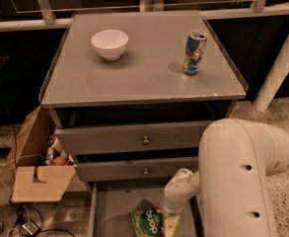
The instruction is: Pick green rice chip bag from bottom drawer and place on counter
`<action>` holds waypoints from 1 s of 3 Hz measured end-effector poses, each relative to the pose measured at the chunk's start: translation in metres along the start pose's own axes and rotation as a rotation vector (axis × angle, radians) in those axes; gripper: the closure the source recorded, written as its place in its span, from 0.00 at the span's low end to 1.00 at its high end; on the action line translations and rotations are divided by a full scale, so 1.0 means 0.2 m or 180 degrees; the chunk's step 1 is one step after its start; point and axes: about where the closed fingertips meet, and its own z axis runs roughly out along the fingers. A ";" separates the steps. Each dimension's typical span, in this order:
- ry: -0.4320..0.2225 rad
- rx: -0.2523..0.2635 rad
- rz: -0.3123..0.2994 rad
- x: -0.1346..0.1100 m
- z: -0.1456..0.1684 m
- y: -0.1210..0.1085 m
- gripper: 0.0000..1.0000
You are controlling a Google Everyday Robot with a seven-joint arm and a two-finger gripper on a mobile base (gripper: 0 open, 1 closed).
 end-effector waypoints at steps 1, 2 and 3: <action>-0.0061 -0.0098 -0.0032 -0.04 0.14 -0.02 0.00; -0.0140 -0.0221 -0.0054 -0.10 0.29 -0.04 0.00; -0.0177 -0.0285 -0.0067 -0.12 0.39 -0.05 0.00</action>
Offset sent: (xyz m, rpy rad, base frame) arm 0.0144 0.0386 -0.0739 0.0610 0.0932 0.0324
